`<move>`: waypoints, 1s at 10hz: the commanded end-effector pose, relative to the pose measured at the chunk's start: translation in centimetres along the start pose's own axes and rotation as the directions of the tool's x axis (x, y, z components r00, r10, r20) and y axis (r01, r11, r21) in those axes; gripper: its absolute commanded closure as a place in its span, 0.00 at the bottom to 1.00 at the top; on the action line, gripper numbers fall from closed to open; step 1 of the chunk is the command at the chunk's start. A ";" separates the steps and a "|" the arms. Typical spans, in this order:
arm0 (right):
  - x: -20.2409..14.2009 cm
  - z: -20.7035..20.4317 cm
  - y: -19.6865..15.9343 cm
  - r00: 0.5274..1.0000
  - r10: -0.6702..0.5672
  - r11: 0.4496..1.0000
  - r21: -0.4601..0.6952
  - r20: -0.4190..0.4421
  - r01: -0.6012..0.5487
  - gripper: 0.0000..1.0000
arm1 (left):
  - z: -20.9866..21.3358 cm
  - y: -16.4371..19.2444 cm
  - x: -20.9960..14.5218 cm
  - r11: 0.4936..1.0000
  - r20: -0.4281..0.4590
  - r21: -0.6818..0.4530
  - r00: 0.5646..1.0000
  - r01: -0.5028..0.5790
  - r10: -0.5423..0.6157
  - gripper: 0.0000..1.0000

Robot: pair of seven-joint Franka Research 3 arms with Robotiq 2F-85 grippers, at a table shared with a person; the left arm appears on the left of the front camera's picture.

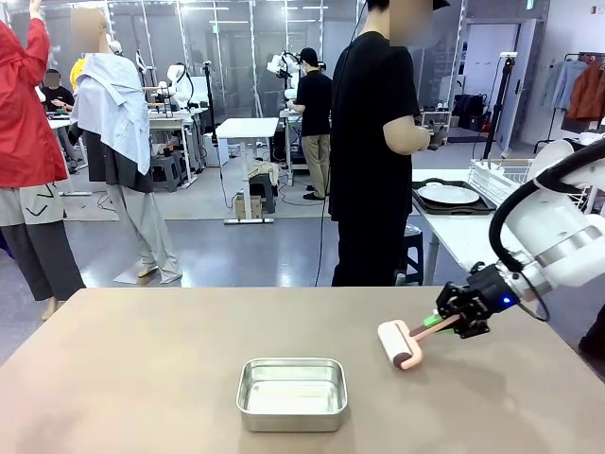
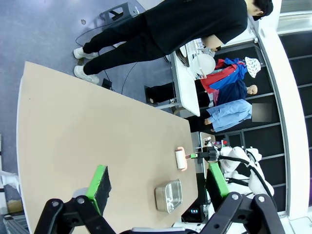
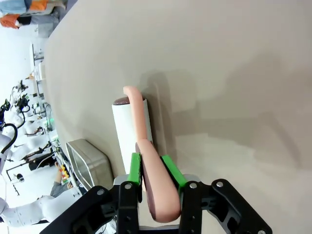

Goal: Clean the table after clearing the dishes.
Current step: When the right (or left) Handle tray is removed, use the right hand (or left hand) to clean the right (or left) side of the table with the Lint Roller.

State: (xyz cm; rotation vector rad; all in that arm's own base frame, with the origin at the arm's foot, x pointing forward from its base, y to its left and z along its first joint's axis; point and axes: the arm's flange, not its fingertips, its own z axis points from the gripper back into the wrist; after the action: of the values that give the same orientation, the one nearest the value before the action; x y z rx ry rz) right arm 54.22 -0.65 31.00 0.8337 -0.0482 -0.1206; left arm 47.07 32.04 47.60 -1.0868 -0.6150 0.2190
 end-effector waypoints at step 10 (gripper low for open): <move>-2.3 9.7 -6.5 0.965 0.047 0.830 -0.548 0.257 0.106 0.77 | 0.2 -0.1 -0.1 1.000 0.000 0.005 1.000 0.007 -0.007 0.00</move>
State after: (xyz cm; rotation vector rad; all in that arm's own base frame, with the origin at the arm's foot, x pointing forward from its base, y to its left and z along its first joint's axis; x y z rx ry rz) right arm 51.98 -10.64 37.04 0.4104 -0.2928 -0.2142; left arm 47.06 32.07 47.60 -1.0867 -0.6153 0.2195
